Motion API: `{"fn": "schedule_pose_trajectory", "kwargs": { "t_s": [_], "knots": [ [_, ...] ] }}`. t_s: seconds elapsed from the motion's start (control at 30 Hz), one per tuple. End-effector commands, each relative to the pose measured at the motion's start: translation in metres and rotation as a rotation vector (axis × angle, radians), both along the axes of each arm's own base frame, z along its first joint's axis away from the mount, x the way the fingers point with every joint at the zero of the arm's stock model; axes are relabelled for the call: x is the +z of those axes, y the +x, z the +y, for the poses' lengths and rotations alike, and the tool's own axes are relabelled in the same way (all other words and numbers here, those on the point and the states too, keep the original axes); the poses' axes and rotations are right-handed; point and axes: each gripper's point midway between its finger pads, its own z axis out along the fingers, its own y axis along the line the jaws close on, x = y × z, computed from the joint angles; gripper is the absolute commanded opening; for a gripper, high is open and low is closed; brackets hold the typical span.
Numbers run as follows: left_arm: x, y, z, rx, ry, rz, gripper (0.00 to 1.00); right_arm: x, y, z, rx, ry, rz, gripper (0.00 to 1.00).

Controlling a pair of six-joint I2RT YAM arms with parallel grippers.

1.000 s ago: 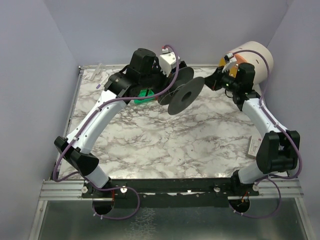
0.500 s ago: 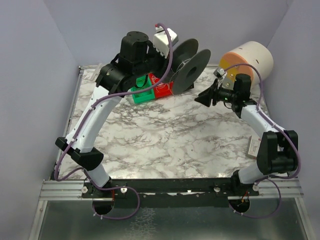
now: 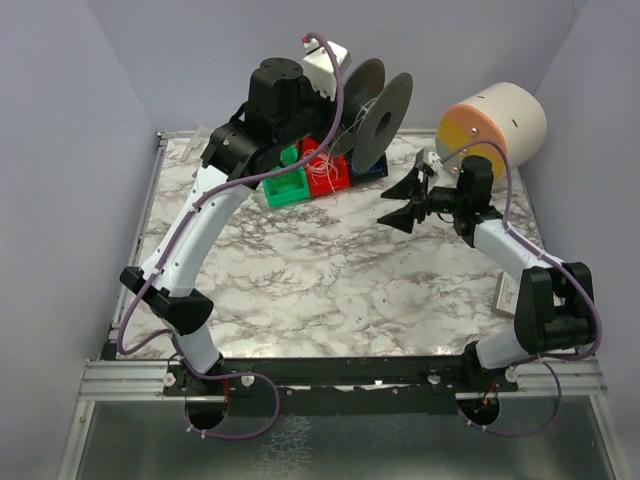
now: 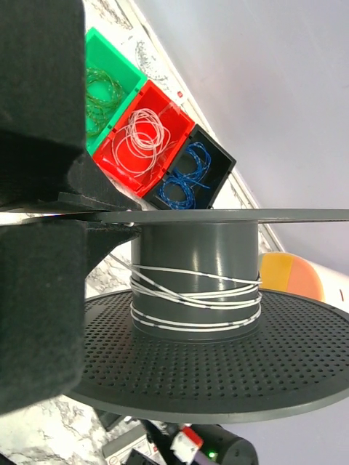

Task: Wrap the cables
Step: Wrap the cable around the cable reel.

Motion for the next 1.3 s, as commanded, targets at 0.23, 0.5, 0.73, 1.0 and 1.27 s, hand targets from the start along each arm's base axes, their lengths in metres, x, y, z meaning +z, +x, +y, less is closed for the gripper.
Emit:
{"fn": "schedule_pose_trajectory", "kwargs": {
  "t_s": [0.23, 0.5, 0.73, 1.0, 1.27],
  "knots": [
    [0.053, -0.008, -0.011, -0.033, -0.185, -0.061, 0.00, 0.033, -0.031, 0.053, 0.140, 0.111, -0.050, 0.78],
    [0.051, -0.014, -0.023, -0.089, -0.232, -0.012, 0.00, 0.051, -0.008, 0.056, 0.004, 0.239, -0.128, 0.87],
    [0.053, -0.011, -0.022, -0.077, -0.238, -0.018, 0.00, 0.042, 0.010, 0.053, -0.075, 0.184, -0.138, 0.88],
    [0.052, -0.011, -0.025, -0.085, -0.240, -0.011, 0.00, 0.031, 0.001, 0.052, -0.025, 0.116, -0.162, 0.87],
    [0.046, -0.014, -0.031, -0.115, -0.242, 0.014, 0.00, 0.054, -0.030, 0.074, 0.176, 0.185, -0.184, 0.87]
  ]
}}
